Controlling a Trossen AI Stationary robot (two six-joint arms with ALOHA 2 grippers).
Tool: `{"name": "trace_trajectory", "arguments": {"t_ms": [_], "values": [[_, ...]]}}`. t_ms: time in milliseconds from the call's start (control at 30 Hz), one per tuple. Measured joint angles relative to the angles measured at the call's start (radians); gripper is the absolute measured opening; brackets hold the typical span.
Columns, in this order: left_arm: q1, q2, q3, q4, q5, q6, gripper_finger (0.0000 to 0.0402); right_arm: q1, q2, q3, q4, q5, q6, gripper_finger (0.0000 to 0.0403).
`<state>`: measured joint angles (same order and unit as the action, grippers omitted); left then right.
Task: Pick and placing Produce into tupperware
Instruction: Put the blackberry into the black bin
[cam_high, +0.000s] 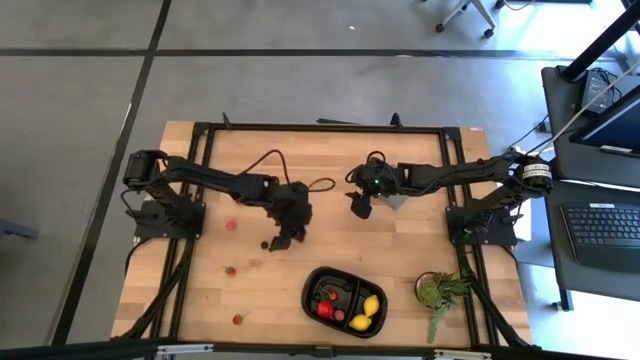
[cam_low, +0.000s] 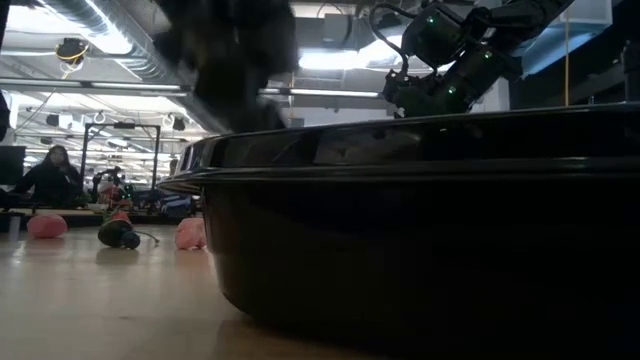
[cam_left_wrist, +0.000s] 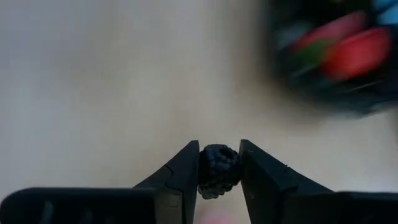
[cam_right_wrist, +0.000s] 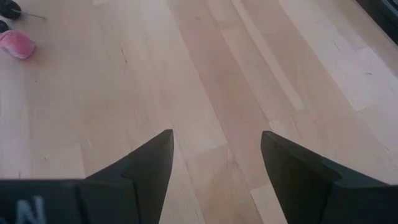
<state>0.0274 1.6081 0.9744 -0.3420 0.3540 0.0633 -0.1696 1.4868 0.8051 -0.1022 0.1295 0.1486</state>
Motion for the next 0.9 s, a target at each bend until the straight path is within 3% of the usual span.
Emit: {"name": "trace_trajectory", "arguments": {"t_ms": [100, 267, 567, 767, 900], "values": [[-0.048, -0.004, 0.036, 0.073, 0.113, 0.002, 0.0096, 0.0, 0.0, 0.0, 0.002, 0.0, -0.001, 0.0243], [-0.138, -0.003, 0.041, 0.282, 0.203, 0.025, 0.0084, 0.0, 0.0, 0.0, 0.002, 0.0, -0.003, 0.0243], [-0.282, 0.093, 0.042, 0.499, 0.103, 0.065, 0.0098, 0.0, 0.0, 0.0, 0.002, 0.0, 0.005, 0.0243], [-0.296, 0.201, 0.042, 0.589, 0.072, 0.041, 0.0085, 0.001, 0.0, 0.0, 0.001, 0.0, 0.018, 0.0243], [-0.298, 0.256, 0.042, 0.604, 0.074, 0.017, 0.0105, 0.001, 0.0, 0.0, 0.001, 0.0, 0.032, 0.0243]]}}
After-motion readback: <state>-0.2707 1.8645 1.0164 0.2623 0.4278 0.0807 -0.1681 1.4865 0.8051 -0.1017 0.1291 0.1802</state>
